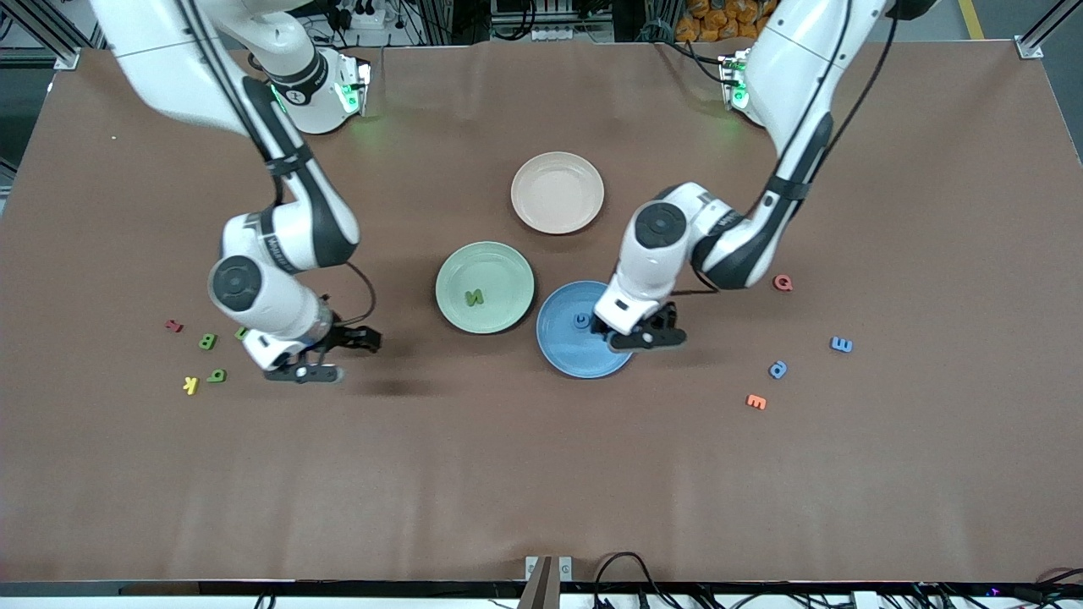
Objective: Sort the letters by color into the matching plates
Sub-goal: 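Move both grippers back over their groups of letters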
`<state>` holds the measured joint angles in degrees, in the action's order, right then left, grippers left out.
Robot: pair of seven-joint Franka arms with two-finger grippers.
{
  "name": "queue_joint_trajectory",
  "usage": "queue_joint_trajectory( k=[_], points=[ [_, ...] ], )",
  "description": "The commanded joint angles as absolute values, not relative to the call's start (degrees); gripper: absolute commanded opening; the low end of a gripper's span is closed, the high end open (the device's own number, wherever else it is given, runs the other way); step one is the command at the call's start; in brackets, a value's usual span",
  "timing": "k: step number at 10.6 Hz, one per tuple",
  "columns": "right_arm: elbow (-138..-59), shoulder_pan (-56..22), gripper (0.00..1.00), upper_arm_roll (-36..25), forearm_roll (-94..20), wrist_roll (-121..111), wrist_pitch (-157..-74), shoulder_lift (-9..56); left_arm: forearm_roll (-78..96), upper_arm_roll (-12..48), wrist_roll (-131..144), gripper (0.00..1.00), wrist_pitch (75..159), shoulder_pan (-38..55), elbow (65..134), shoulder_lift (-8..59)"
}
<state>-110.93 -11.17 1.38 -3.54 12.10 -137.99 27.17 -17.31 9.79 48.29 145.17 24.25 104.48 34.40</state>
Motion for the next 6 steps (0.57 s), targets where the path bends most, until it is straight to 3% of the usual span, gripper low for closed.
queue_joint_trajectory(
  k=[1,6],
  points=[
    [-112.32,-3.10,1.00,1.94,-1.93,6.44,-137.63,26.10,-18.98,10.20,37.91,1.00,143.35,17.95,104.76,32.52],
    [-112.41,4.82,1.00,-0.26,-1.85,-0.43,-137.99,26.80,-18.98,10.55,18.05,1.00,142.47,10.55,105.29,32.26]
  ],
)
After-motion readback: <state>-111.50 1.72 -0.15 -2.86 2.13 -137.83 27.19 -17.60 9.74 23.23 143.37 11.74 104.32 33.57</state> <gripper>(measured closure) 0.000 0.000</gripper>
